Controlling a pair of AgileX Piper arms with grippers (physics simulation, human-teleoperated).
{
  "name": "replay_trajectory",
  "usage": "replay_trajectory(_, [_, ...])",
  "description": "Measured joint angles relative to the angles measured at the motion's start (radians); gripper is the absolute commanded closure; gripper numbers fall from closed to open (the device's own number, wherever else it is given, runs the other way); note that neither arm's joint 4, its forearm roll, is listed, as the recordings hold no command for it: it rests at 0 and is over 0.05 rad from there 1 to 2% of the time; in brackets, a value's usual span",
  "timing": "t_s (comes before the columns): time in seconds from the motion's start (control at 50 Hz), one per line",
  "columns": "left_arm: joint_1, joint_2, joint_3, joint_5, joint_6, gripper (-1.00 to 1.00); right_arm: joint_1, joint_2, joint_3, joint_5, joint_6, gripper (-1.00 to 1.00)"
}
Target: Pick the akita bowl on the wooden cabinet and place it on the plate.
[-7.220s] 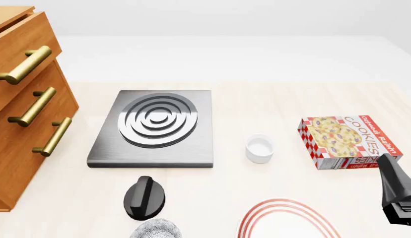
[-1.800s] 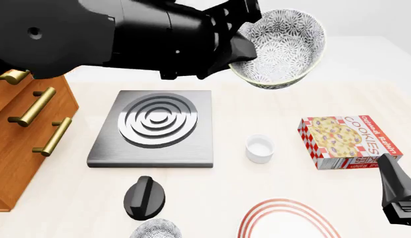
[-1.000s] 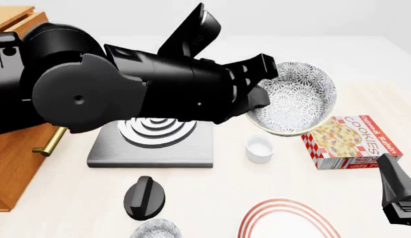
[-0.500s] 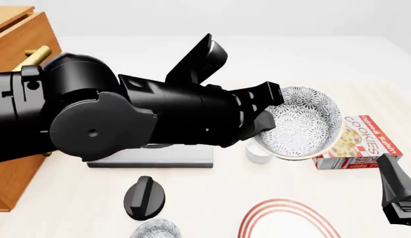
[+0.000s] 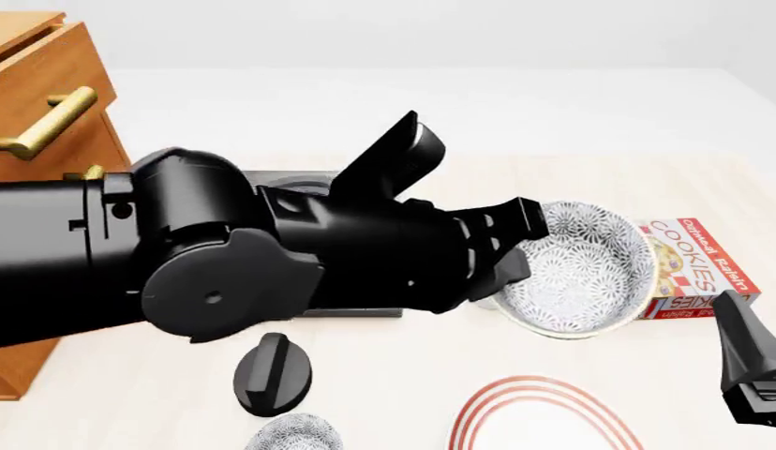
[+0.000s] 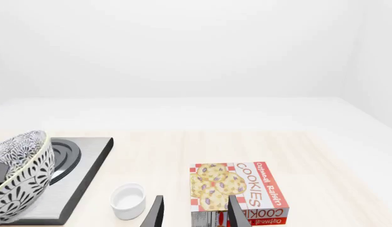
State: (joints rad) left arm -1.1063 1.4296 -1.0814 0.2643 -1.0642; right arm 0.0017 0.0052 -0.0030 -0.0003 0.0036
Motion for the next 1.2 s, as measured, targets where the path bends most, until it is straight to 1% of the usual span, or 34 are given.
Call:
replay_trajectory(0.42, [-0.025, 0.030, 0.097, -0.130, -0.113, 1.00, 0.000, 0.000, 0.000, 0.000, 0.000, -1.00])
replay_trajectory(0.9, [-0.036, 0.065, 0.153, -0.237, -0.203, 1.00, 0.000, 0.000, 0.000, 0.000, 0.000, -1.00])
replay_trajectory(1.2, [-0.055, 0.084, 0.180, -0.272, -0.244, 1.00, 0.000, 0.000, 0.000, 0.000, 0.000, -1.00])
